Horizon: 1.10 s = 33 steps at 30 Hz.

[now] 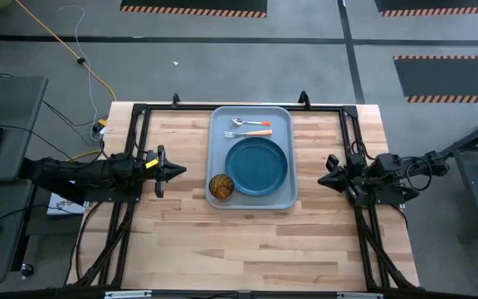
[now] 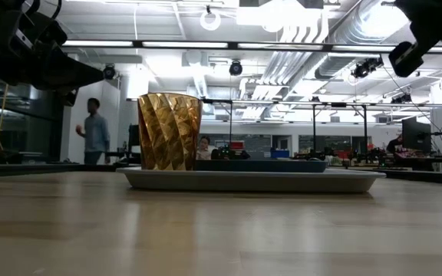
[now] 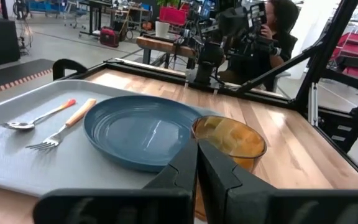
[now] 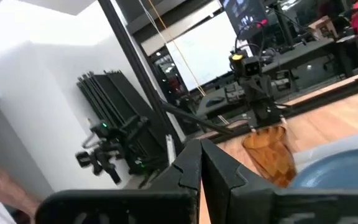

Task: Pick and place plate/cup/fork/spoon on tray
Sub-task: Return to Home Position

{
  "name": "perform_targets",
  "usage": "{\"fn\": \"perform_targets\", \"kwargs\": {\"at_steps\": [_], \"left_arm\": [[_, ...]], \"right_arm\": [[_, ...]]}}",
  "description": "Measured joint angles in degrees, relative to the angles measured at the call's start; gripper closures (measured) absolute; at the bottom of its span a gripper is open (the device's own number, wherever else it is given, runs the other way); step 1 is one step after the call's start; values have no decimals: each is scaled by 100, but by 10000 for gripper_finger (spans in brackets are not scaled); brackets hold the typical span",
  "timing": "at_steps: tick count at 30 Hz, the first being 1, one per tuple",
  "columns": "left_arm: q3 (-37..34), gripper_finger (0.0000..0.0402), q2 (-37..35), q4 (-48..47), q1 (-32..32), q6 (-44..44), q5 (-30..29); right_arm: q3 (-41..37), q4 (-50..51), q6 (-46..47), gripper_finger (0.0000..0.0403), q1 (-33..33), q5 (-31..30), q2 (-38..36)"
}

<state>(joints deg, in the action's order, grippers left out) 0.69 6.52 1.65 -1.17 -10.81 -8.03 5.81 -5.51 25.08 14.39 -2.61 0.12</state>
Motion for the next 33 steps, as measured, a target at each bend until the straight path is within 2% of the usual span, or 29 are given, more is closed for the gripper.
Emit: {"fn": "perform_targets", "kwargs": {"at_steps": [8, 12, 16, 33], "left_arm": [[0, 398, 0, 2, 0, 0, -2], [0, 398, 0, 2, 0, 0, -2], [0, 398, 0, 2, 1, 0, -3], [0, 398, 0, 2, 2, 1, -4]], "right_arm": [[-532, -203, -706, 403, -67, 16, 2], [-525, 373, -721, 403, -67, -266, 43], [-525, 357, -991, 403, -72, -293, 50], [-527, 367, -1012, 403, -72, -232, 140]]}}
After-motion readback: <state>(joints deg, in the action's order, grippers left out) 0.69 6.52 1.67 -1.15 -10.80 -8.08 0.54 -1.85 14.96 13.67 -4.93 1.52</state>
